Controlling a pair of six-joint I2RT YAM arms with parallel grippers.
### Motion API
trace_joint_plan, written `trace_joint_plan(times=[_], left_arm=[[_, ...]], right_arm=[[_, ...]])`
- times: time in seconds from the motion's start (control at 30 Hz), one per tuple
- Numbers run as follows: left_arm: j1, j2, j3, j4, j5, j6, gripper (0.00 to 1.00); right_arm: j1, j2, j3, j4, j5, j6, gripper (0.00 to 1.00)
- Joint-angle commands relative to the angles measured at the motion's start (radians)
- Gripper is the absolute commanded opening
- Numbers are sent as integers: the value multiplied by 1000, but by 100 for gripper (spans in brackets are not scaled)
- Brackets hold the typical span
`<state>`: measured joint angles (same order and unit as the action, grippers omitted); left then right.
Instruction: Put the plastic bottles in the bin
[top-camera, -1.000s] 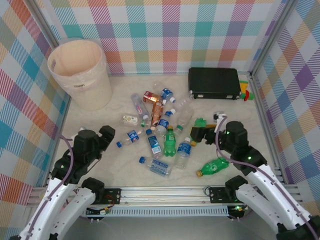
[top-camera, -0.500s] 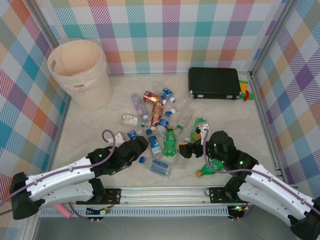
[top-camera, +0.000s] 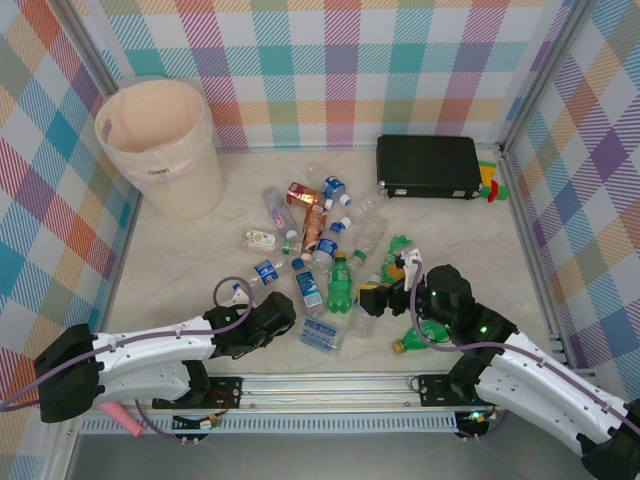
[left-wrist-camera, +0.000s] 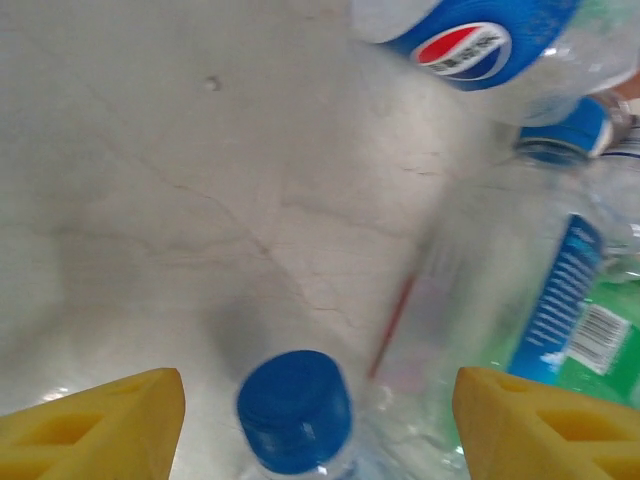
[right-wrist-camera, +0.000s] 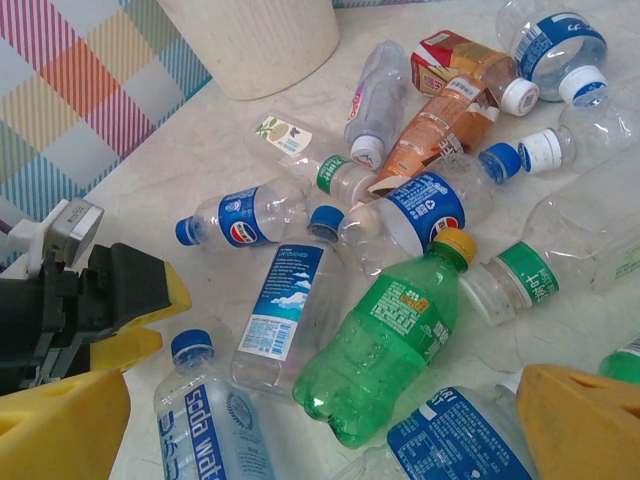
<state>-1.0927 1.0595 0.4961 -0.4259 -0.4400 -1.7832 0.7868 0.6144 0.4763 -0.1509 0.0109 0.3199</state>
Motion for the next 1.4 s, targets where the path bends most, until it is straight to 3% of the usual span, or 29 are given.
trace_joint_plan(times=[0.0, 0.23, 0.6, 0.77, 0.9, 1.13, 1.37], left_arm=[[-13, -13, 1, 18, -4, -63, 69], [-13, 0, -70, 120, 19, -105, 58], [-13, 82, -100, 287, 41, -123, 56], [-13, 124, -88, 301, 58, -132, 48], [-13, 123, -85, 292, 52, -135, 30], [-13, 19, -39, 81, -11, -124, 25], [-13, -214, 41, -241, -182, -73, 24]], right_arm=[[8, -9, -8, 39, -21, -14, 99], [11, -3, -7, 45, -28, -15, 99], [17, 10, -3, 43, -22, -17, 99], [21, 9, -3, 38, -22, -15, 99], [22, 10, -4, 39, -18, -14, 99], [25, 9, 5, 30, -31, -14, 99], [26, 2, 47, 2, -98, 12, 99]])
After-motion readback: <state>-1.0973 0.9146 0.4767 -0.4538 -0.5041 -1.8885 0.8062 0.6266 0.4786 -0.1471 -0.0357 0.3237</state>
